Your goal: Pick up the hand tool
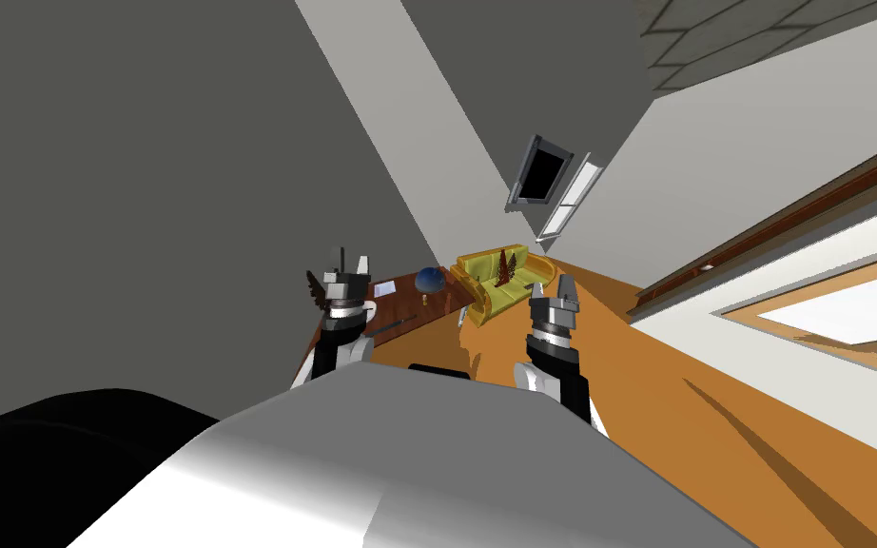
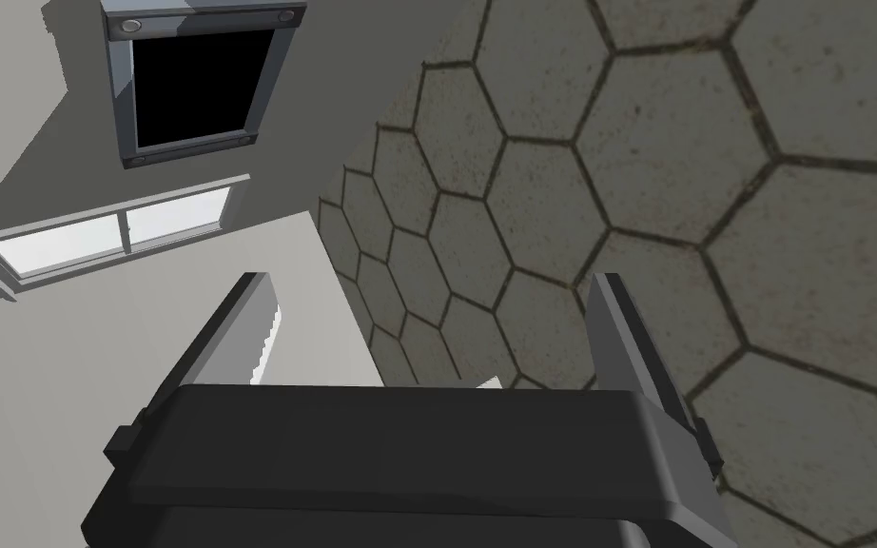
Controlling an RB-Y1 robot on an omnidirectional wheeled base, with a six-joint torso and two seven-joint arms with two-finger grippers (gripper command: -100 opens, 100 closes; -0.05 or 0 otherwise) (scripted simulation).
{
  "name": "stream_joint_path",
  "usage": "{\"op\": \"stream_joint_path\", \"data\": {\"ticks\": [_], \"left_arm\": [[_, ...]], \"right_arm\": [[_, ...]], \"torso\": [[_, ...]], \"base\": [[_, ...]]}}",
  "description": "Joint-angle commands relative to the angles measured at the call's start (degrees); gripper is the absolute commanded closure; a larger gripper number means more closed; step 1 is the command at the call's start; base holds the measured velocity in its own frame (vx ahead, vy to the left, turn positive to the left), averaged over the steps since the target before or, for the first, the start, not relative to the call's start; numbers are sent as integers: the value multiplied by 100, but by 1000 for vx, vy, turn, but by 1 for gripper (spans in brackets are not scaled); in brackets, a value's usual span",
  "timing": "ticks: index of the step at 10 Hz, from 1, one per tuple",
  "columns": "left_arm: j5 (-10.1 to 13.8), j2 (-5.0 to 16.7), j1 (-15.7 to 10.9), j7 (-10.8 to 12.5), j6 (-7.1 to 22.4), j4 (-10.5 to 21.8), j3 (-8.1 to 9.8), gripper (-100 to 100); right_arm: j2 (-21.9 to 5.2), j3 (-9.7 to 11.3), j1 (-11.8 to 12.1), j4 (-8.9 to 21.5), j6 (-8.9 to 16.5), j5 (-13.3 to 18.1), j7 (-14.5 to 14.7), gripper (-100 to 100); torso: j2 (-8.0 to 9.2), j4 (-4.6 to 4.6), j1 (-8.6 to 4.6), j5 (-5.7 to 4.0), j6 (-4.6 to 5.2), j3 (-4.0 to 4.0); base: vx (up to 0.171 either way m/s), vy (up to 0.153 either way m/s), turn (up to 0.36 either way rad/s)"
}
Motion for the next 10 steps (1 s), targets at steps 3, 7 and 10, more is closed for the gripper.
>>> {"op": "stream_joint_path", "data": {"ticks": [3, 7, 10], "left_arm": [[183, 277, -112, 6, 268, 430, 145, -100], [427, 523, -264, 15, 625, 1005, 327, -100], [634, 692, -397, 24, 929, 1497, 476, -100]], "right_arm": [[0, 0, 0, 0, 0, 0, 0, 0], [0, 0, 0, 0, 0, 0, 0, 0], [0, 0, 0, 0, 0, 0, 0, 0]], "torso": [[-6, -1, -8, -2, 1, -3], [-7, -2, -7, -1, 1, -5], [-16, -4, -10, -2, 1, -10]], "base": [[14, -25, -90], [20, -25, -90], [36, -28, -117]]}}
